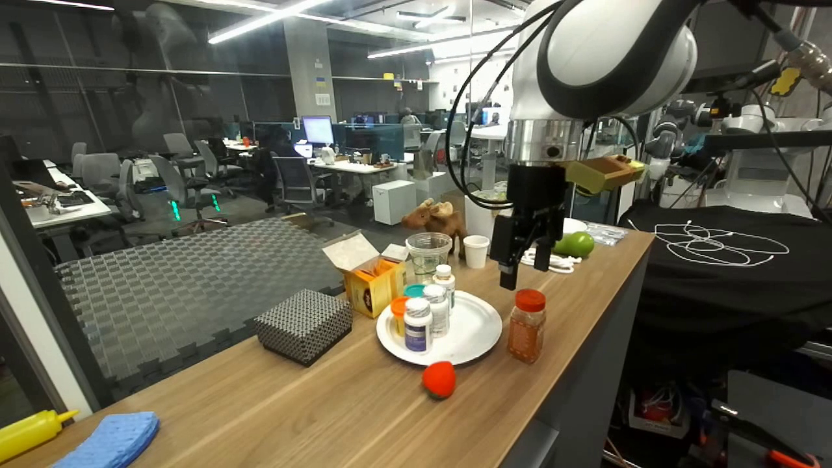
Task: Pick up all the objects surrounding the white plate and arrange them on the plate
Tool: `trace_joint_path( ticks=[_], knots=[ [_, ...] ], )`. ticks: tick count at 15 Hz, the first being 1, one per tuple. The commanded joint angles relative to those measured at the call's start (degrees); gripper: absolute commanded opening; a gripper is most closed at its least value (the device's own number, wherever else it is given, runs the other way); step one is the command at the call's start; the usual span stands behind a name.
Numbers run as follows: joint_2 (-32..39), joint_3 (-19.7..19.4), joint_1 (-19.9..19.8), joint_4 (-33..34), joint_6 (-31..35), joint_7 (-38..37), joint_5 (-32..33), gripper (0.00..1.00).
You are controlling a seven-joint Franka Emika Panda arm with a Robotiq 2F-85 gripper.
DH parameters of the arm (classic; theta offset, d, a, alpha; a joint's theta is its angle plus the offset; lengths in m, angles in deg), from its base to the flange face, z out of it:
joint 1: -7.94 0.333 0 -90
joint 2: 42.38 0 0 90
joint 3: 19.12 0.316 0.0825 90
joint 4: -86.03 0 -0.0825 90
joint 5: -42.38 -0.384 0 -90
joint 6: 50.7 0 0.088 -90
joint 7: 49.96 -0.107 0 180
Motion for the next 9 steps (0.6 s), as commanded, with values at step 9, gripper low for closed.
trace_joint_path(
  ticks=[9],
  knots=[
    [3.4,0.5,-1.2,-2.2,5.8,-2.2,1.4,1.00]
  ],
)
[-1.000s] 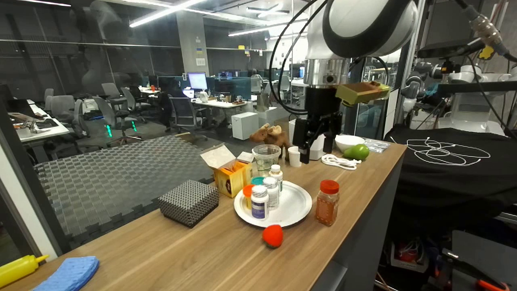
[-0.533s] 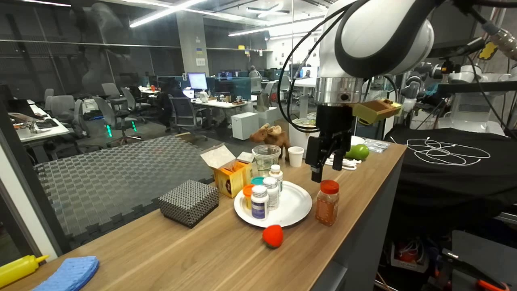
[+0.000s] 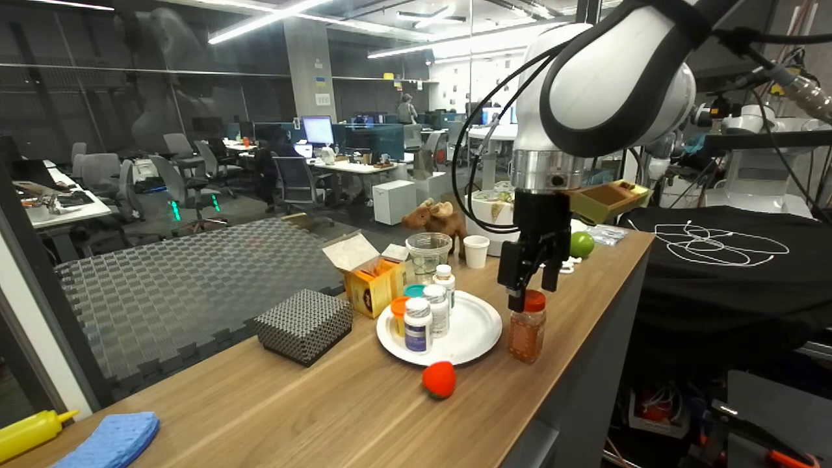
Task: Pick up all the objects surrounding the white plate and arrange them on the plate
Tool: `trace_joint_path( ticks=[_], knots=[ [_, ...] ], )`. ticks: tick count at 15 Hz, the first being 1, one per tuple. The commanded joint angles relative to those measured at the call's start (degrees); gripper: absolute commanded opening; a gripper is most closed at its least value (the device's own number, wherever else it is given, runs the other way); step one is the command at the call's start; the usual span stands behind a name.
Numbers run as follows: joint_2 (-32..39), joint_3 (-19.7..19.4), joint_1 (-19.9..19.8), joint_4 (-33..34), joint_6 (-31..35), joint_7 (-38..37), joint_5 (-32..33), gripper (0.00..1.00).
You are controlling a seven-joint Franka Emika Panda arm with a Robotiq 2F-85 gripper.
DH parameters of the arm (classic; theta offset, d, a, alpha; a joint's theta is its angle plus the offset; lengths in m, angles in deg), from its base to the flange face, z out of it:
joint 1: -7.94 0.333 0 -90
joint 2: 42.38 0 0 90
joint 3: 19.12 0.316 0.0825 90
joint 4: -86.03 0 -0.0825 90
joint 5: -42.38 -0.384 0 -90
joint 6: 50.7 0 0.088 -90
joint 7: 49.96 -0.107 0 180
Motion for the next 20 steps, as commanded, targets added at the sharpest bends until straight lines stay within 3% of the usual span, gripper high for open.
trace_joint_path(
  ticks=[1,2,3,5,11,20],
  knots=[
    [0.6,0.5,-0.5,-0.2,2.5,-2.1,1.1,1.00],
    [1.0,0.4,-0.5,-0.1,3.0,-2.5,1.6,0.99],
    [1.2,0.4,-0.6,-0.1,3.2,-2.6,1.8,0.75],
    [1.4,0.3,-0.6,-0.2,3.9,-3.1,2.5,0.70],
    [1.0,0.1,-0.9,-0.3,4.1,-6.2,6.0,0.24],
    [-0.9,-0.4,-1.9,1.8,0.7,-9.3,9.3,0.24]
  ],
)
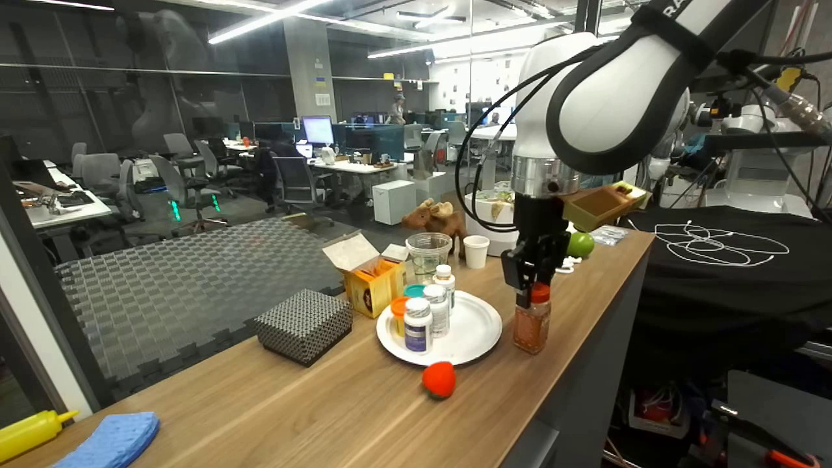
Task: Pick up all the objects surrounding the white plate and arrange them on the plate
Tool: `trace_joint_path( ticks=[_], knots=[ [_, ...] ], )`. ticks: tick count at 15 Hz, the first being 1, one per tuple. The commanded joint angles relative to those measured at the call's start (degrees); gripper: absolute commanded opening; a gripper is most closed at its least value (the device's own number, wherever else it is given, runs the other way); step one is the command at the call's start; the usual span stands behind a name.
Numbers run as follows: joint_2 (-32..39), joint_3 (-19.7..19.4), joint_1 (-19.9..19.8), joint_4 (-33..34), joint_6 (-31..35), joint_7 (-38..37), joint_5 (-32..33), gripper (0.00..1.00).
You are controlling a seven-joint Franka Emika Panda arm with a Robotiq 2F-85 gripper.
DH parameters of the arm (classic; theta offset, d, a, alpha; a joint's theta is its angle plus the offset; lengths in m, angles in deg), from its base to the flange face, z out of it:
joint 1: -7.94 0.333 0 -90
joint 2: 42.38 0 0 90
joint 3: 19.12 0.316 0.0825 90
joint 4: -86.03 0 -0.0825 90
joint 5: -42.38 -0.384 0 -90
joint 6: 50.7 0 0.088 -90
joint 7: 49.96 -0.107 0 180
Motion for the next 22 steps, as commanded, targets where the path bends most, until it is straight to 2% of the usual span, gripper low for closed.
trace_joint_path(
  ticks=[1,9,15,22],
  knots=[
    [-2.5,-0.2,-0.7,2.5,-3.2,0.8,0.2,0.24],
    [2.3,0.2,-0.7,13.7,-7.6,5.8,-1.9,0.24],
    [10.0,1.1,-1.1,20.9,-10.9,12.2,-8.3,0.24],
    [16.0,1.3,-1.4,26.5,-11.3,12.3,-8.5,0.24]
  ],
)
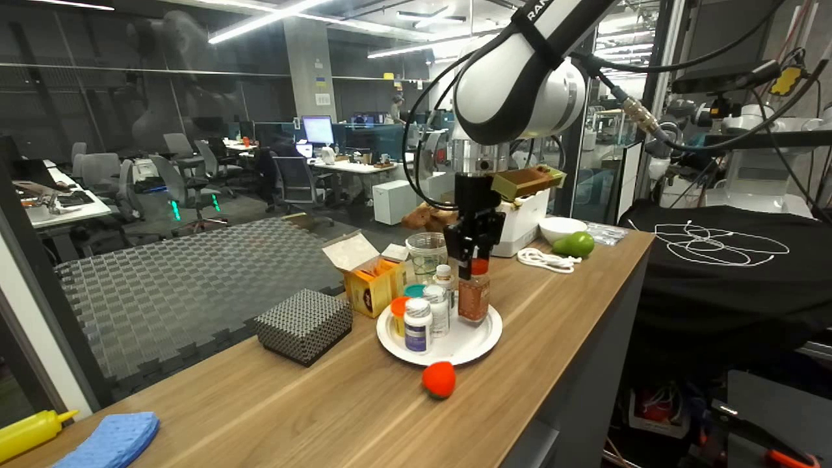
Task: Pick up all the objects surrounding the white plate and arrange them on the plate
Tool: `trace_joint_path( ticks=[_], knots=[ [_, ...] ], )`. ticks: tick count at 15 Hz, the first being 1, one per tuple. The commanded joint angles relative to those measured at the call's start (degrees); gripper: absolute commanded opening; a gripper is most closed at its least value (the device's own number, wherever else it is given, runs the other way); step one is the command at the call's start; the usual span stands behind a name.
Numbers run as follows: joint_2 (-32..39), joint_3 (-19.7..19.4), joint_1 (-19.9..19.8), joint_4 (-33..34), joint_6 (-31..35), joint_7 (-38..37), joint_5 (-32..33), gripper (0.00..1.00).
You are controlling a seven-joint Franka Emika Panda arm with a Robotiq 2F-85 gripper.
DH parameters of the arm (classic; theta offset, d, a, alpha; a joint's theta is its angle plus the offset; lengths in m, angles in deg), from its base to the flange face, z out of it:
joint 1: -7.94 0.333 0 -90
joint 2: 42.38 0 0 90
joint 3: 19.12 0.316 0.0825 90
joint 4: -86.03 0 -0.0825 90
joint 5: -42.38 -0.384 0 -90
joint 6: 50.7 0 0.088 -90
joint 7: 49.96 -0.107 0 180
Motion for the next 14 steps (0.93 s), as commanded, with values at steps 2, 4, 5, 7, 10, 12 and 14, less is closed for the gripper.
trace_joint_path(
  ticks=[2,4,5,7,10,12,14],
  knots=[
    [2.5,1.0,-0.9,4.3,-2.5,1.7,-2.1,0.24],
    [2.9,1.4,-1.1,4.3,-2.9,2.4,-3.0,0.24],
    [3.1,1.5,-1.1,4.2,-2.9,2.5,-3.5,0.24],
    [2.9,1.8,-1.2,3.5,-3.3,3.3,-4.1,0.24],
    [1.1,1.6,-0.8,2.0,-2.5,2.0,-3.6,0.81],
    [-1.4,1.0,0.0,0.6,-1.0,-0.9,-2.3,0.95],
    [-4.8,0.1,1.4,-1.0,0.6,-6.6,0.1,1.00]
  ],
)
